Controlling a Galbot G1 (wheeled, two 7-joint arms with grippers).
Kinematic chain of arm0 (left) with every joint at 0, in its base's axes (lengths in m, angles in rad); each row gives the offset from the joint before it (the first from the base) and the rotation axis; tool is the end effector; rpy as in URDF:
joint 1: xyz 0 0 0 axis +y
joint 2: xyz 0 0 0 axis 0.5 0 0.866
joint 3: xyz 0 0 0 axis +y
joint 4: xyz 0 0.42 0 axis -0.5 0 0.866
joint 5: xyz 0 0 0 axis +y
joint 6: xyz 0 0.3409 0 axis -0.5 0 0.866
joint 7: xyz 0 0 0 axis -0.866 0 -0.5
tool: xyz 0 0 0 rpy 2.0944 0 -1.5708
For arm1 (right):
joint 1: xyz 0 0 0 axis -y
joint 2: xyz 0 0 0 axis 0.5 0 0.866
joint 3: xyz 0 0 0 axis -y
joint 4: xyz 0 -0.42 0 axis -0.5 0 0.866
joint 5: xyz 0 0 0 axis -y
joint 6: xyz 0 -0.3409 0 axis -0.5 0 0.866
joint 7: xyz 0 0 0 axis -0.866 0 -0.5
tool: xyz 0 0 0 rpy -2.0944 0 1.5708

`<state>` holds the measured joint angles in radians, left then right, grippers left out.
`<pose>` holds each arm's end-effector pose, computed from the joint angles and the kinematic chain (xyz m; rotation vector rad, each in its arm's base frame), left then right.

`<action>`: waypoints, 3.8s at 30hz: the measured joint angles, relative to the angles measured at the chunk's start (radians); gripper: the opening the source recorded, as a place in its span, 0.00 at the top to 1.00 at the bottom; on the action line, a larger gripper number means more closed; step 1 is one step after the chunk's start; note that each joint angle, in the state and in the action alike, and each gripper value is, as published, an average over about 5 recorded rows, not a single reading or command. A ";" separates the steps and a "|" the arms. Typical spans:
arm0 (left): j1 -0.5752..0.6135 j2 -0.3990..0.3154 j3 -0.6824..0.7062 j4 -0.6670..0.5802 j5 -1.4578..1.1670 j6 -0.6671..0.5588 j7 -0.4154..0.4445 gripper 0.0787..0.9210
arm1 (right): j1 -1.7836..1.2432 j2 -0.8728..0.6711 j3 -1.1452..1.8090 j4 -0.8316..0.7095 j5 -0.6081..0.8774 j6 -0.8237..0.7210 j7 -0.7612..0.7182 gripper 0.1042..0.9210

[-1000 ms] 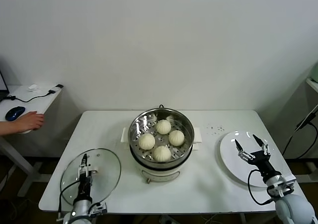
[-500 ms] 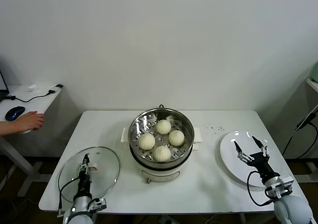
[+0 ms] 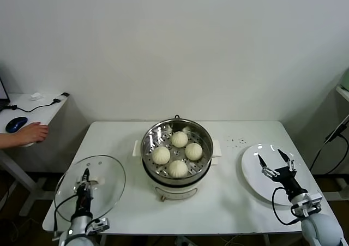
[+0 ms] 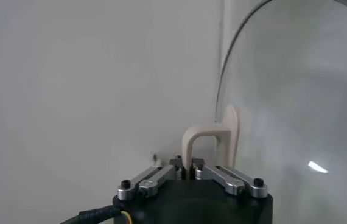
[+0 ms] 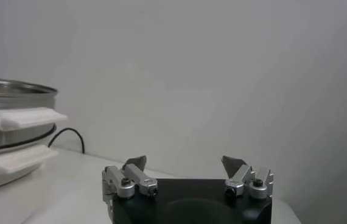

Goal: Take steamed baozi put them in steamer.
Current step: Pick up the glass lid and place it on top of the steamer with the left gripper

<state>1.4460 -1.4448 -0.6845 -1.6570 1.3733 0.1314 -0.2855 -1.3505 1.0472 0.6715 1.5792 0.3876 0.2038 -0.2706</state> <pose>0.1611 0.1031 -0.4810 0.2893 -2.0403 -2.0926 0.2214 -0.2521 -0.4215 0.2764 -3.0710 0.2461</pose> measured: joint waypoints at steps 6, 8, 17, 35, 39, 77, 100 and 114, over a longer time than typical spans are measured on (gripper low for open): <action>0.065 0.043 0.000 -0.151 -0.042 0.048 0.032 0.91 | 0.010 -0.004 0.000 -0.016 -0.011 0.005 -0.003 0.12; 0.084 0.062 0.004 -0.206 -0.053 0.069 0.047 0.91 | 0.014 -0.006 -0.002 -0.022 -0.015 0.006 -0.004 0.12; 0.107 0.189 0.065 -0.402 -0.069 0.190 0.120 0.91 | 0.042 -0.012 -0.017 -0.056 -0.032 0.010 0.001 0.12; -0.287 0.304 0.566 -0.472 0.057 0.525 0.504 0.91 | 0.091 -0.005 -0.026 -0.133 -0.066 0.027 0.007 0.12; -0.380 0.245 0.661 -0.426 0.107 0.562 0.555 0.91 | 0.089 -0.005 -0.015 -0.144 -0.069 0.033 0.005 0.12; -0.465 -0.157 0.796 -0.099 0.340 0.605 0.600 0.91 | 0.089 0.002 0.027 -0.197 -0.083 0.071 -0.017 0.12; -0.475 -0.164 0.798 -0.041 0.348 0.605 0.600 0.91 | 0.089 0.005 0.040 -0.213 -0.082 0.085 -0.027 0.12; -0.477 -0.164 0.800 -0.018 0.348 0.605 0.581 0.91 | 0.089 0.008 0.045 -0.222 -0.081 0.093 -0.036 0.12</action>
<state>0.9694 -1.6092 0.1157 -1.6754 1.7212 0.7363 0.2952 -1.2612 1.0550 0.7161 1.3575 0.3062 0.2972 -0.3061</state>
